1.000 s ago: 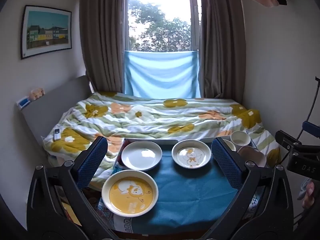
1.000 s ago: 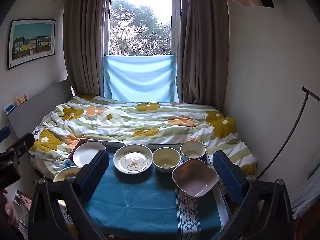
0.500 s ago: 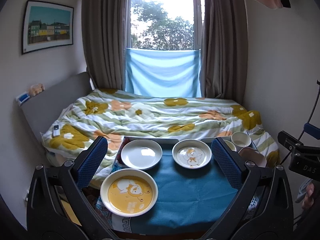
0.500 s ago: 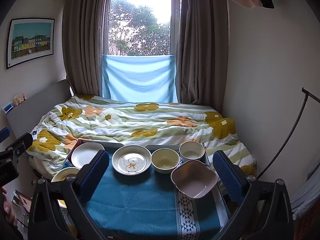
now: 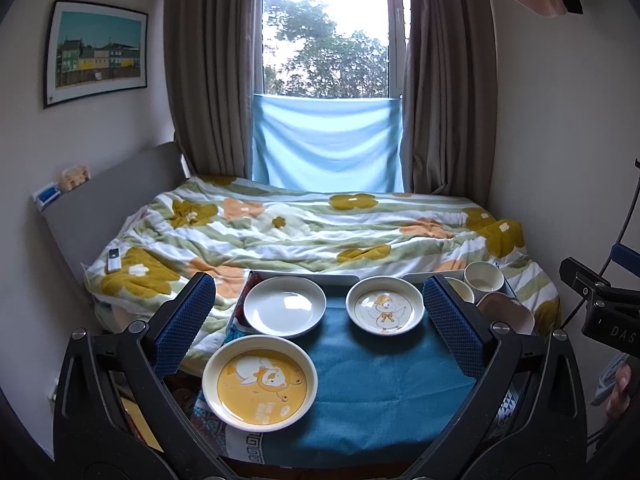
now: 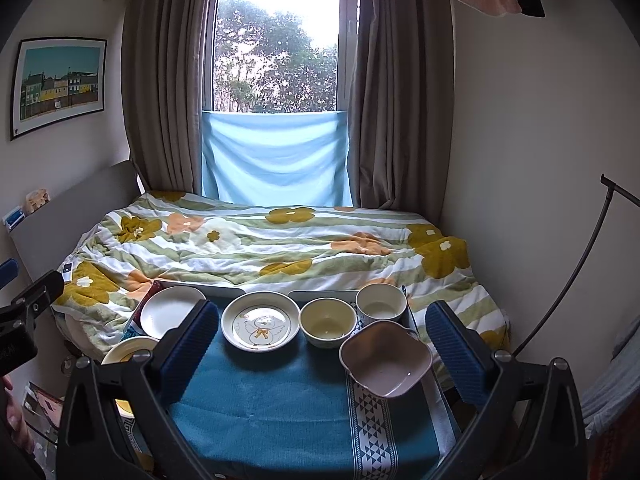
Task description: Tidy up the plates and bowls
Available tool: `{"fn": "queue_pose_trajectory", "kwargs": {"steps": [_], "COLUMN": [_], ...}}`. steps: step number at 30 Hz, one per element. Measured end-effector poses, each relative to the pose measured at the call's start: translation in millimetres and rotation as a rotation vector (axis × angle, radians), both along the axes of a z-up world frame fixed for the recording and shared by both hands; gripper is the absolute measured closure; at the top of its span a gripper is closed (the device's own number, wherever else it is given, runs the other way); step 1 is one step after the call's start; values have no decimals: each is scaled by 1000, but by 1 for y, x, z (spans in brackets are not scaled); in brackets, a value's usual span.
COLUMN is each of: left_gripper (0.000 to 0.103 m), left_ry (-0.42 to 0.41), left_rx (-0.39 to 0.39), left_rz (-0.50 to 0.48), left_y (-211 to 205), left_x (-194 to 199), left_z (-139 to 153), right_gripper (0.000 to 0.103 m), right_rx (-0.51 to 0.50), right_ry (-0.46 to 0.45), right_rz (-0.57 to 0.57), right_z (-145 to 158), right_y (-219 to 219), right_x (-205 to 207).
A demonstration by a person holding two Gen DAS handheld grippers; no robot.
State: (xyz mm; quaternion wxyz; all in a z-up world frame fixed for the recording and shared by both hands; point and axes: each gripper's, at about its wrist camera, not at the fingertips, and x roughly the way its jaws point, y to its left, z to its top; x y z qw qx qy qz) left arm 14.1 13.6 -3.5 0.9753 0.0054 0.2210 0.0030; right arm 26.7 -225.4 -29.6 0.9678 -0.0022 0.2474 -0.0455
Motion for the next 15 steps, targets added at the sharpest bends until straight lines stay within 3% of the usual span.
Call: {"fn": "queue_pose_trajectory", "kwargs": {"steps": [15], "left_gripper": [0], "left_ry": [1], "left_rx": [3], "left_rz": [27], "left_y": [5], "left_x": [-7], "left_z": [-4], "right_gripper": [0], "right_rx": [-1], "right_ry": [3], "right_rz": [-4], "right_z": [3], "right_y": [2], "right_x": [-3]}}
